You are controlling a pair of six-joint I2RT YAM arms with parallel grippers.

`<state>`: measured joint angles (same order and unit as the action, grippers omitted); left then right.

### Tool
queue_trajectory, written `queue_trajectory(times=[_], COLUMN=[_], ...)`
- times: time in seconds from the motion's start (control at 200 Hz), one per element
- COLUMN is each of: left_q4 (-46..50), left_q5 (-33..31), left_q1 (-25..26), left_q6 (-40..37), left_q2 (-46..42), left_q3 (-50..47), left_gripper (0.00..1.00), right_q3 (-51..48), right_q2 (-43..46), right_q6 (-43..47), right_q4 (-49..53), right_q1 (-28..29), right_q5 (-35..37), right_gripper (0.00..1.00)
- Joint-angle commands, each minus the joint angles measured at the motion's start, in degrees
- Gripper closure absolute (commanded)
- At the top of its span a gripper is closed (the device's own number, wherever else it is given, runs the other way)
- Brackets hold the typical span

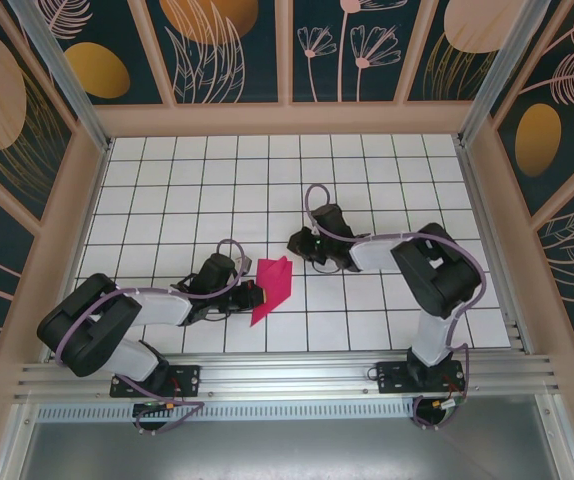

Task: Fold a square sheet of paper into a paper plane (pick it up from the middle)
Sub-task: Fourth fold the wing at the center of the table.

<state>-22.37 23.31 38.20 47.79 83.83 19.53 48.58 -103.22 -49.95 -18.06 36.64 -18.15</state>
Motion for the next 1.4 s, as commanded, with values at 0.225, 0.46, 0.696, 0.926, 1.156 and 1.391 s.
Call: queue_trajectory(times=[0.225, 0.46, 0.696, 0.926, 1.156, 1.391], left_q4=[12.1, 12.4, 12.0, 12.3, 12.0, 11.9], left_q5=[-5.2, -5.4, -5.8, -6.3, -6.0, -5.8], left_q1=[-0.1, -0.1, -0.1, -0.1, -0.1, -0.1], left_q6=[-2.0, -2.1, -2.2, -2.7, -2.7, -2.9], left_q2=[1.9, 1.9, 2.0, 2.3, 2.7, 2.8], left_q3=[-1.2, -1.1, -2.4, -3.3, -3.3, -3.0], left_gripper=[1.0, 1.0, 1.0, 1.0, 1.0, 1.0], right_q3=[2.5, 0.8, -0.9, 0.2, 1.0, 1.9], right_q2=[0.0, -4.1, -6.2, -6.0, -7.3, -5.1], right_q6=[1.8, 0.3, 0.5, 1.2, 3.2, 6.0], right_q4=[3.0, 2.2, -0.6, 0.8, -0.3, 0.8], right_q1=[8.5, 9.0, 6.2, 2.9, -0.5, -2.2], right_q5=[-2.8, -0.2, 0.6, 1.4, -0.9, -1.2], right_gripper=[0.94, 0.97, 0.97, 0.96, 0.95, 0.94])
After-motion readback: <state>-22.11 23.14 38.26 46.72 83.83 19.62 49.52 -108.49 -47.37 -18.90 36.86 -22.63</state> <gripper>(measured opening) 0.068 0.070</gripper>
